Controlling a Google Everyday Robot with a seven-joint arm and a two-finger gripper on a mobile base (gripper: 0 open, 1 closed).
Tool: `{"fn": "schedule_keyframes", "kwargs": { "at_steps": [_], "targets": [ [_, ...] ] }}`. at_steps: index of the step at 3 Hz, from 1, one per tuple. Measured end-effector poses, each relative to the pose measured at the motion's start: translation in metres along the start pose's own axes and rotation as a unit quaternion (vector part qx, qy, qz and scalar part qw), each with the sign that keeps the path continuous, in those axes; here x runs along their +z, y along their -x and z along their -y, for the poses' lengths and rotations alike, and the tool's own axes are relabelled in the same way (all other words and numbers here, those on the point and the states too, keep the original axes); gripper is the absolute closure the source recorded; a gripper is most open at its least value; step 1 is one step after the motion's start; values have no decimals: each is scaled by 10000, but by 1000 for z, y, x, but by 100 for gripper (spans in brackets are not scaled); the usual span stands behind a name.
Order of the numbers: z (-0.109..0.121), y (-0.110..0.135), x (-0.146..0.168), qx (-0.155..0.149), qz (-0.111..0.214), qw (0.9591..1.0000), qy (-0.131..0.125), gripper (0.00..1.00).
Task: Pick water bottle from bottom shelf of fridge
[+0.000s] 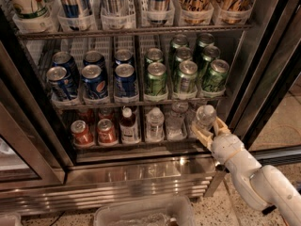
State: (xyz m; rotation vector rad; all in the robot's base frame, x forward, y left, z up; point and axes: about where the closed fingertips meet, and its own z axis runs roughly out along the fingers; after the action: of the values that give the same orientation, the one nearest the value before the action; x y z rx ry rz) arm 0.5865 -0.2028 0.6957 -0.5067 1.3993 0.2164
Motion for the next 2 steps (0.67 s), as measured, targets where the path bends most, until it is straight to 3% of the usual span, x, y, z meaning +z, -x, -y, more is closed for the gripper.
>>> {"fn": "schedule_keyframes", "kwargs": {
  "at_steps": [1, 2],
  "targets": [
    [-13, 3, -6, -122, -270, 9982, 523, 100],
    [-27, 4, -15, -219, -558, 9930, 1018, 100]
  ]
}}
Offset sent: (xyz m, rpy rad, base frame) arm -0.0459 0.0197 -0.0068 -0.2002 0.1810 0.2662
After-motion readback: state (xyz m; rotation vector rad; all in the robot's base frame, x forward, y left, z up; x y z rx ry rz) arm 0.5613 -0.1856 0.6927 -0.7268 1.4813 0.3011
